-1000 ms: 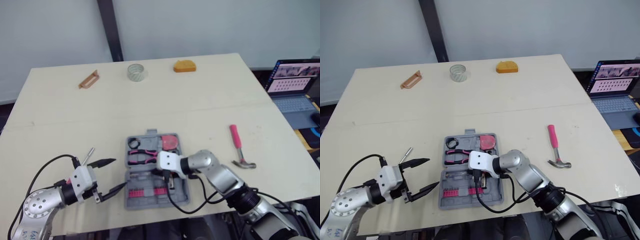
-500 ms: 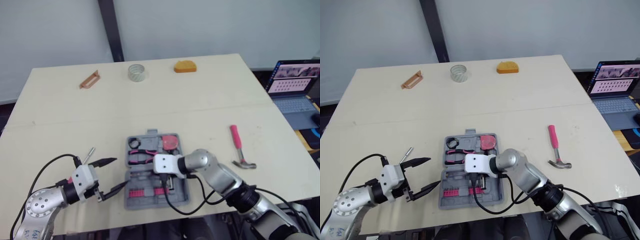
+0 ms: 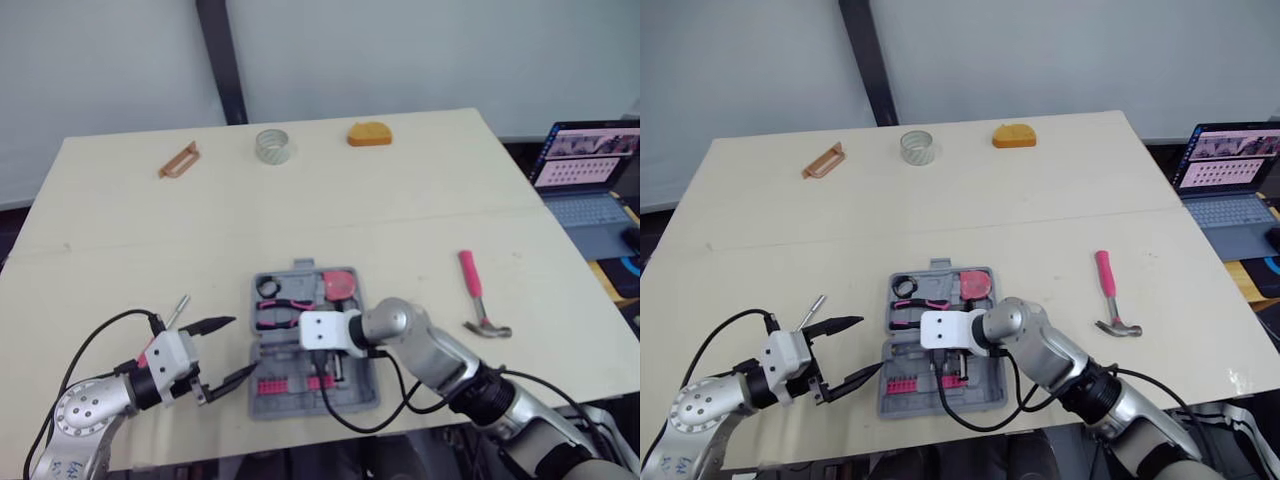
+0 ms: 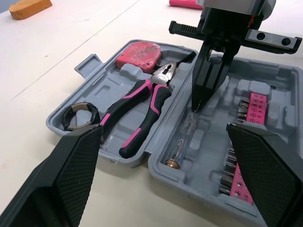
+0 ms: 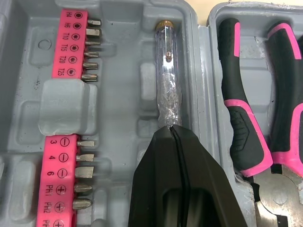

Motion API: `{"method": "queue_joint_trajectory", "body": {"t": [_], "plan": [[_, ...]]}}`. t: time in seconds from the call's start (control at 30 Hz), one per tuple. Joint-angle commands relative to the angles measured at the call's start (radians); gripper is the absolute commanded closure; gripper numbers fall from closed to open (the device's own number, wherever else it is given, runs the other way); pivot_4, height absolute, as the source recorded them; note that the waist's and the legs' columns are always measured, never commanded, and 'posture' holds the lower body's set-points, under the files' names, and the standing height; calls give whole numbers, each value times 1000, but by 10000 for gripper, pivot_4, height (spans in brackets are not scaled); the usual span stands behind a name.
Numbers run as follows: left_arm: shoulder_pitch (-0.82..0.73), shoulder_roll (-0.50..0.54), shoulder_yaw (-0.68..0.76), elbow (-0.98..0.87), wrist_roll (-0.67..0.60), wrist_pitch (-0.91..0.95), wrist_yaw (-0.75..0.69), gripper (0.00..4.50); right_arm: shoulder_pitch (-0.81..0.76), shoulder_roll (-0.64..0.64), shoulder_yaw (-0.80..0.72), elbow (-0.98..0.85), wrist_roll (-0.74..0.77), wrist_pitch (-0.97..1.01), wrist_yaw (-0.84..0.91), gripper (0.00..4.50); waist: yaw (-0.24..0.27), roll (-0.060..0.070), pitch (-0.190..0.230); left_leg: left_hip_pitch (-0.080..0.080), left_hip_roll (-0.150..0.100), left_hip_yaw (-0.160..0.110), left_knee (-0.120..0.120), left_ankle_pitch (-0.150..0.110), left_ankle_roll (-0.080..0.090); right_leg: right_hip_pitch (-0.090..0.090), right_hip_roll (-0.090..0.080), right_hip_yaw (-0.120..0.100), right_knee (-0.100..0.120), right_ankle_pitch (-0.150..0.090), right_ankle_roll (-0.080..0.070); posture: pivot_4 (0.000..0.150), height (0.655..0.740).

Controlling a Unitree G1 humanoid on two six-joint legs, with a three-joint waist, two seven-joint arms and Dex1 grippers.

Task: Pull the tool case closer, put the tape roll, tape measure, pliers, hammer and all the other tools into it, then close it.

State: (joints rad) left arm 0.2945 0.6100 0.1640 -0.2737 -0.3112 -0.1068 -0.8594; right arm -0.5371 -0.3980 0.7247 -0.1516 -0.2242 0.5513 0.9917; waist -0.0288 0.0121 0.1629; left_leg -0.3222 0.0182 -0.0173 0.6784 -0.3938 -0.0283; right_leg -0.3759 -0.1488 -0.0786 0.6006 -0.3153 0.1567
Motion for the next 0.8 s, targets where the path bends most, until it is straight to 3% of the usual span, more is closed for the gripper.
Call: {"method": "queue_joint_trajectory", "body": {"t": [0.03,0.27,0.47,0.77,0.8], "plan": [[10,-2,1,-41,-4,-4,7,0,51,-10,64,118,-37,49,2,44648,-1,0,0,0,0,0,0,0,0,0,0,0,0,0,0,1500,7400],[15,2,3,-49,-12,8,4,0,67,0,-116,3,141,-26,47,44648,1,1,1,-1,0,0,-1,0,0,-1,0,0,0,0,0,1500,7400],[9,11,11,-61,-30,40,-5,0,52,18,-378,-92,399,68,71,44648,2,0,6,-14,0,0,4,0,0,-11,0,-2,0,2,0,1500,7400],[0,52,134,-42,-87,172,31,0,184,-190,-692,-99,605,139,97,44648,11,-4,11,-15,0,1,4,-1,1,-12,0,-2,0,2,0,1500,7400],[7,57,160,-37,-103,199,36,0,207,-219,-731,-89,616,138,92,42410,13,-4,13,-15,0,1,4,-1,1,-12,0,-2,0,2,1,1500,7400]]}}
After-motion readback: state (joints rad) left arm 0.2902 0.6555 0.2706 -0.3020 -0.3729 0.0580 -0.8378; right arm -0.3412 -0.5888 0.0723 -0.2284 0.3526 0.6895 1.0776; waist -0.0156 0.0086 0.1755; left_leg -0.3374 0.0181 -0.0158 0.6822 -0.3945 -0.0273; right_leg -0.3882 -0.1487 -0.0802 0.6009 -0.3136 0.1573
